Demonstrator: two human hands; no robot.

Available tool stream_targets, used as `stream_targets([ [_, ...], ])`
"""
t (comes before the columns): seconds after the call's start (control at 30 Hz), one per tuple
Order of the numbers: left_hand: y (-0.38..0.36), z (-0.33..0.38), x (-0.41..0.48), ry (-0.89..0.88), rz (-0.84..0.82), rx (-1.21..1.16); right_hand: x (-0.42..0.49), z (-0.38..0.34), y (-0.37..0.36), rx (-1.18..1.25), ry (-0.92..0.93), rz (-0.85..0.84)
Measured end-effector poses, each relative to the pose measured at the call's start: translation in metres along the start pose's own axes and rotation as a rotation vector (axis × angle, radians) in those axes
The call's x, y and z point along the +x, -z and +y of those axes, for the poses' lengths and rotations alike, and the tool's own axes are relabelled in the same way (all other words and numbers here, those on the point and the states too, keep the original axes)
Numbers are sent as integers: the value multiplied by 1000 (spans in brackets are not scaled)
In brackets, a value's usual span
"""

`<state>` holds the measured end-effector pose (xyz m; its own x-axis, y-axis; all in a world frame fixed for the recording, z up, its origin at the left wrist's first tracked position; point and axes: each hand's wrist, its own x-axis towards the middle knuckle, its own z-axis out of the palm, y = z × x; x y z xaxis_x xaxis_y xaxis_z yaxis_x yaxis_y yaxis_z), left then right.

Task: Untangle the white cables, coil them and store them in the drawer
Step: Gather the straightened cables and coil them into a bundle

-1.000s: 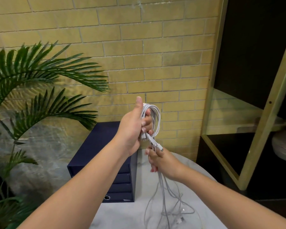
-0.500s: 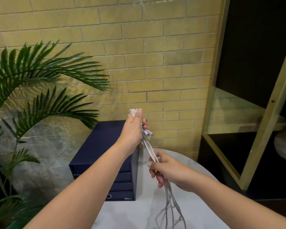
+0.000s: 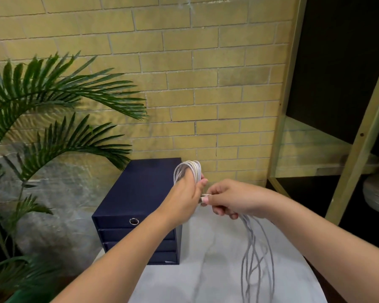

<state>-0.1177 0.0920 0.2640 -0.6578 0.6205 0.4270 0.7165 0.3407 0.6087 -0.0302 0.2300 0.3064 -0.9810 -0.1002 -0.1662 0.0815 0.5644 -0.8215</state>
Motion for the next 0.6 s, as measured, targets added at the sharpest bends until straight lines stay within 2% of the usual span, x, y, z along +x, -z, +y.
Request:
stream_targets([
  [0.17, 6, 0, -8, 53, -100, 2, 1, -8, 13, -194, 51, 4],
  [0.3, 9, 5, -22, 194, -286, -300, 1, -13, 20, -329, 119, 34],
  [0.47, 15, 8, -30, 204, -478, -405, 1, -5, 26, -304, 252, -2],
  [0.6, 25, 11, -31, 270, -484, -578, 1, 6, 31, -222, 293, -19],
])
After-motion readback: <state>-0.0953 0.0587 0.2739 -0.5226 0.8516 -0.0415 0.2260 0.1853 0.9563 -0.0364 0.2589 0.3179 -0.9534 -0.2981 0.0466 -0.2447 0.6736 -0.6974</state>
